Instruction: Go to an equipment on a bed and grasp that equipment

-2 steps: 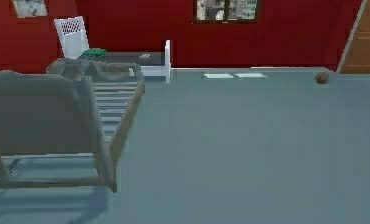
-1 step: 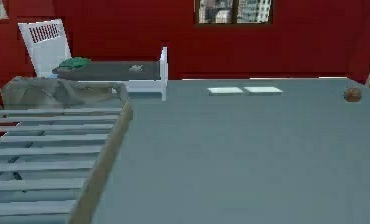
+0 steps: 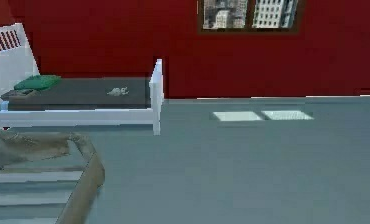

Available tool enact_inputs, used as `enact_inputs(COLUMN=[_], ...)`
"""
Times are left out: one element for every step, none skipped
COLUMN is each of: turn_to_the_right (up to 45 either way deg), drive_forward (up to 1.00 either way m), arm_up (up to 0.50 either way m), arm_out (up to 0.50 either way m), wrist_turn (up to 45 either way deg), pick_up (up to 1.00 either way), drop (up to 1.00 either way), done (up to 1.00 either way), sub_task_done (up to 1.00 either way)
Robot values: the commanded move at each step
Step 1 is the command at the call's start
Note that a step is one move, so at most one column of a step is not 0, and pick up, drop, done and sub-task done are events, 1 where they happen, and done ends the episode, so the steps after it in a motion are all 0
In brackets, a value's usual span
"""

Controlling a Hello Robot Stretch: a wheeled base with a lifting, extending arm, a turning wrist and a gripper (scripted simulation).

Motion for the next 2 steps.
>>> enact_inputs(turn_to_the_right=[-3.0, 0.0], drive_forward=[0.00, 1.00], arm_up=[0.00, 0.00], arm_out=[0.00, 0.00], wrist_turn=[0.0, 0.0], pick_up=[0.00, 0.00], drop=[0.00, 0.00], done=[0.00, 0.00], sub_task_done=[0.00, 0.00])
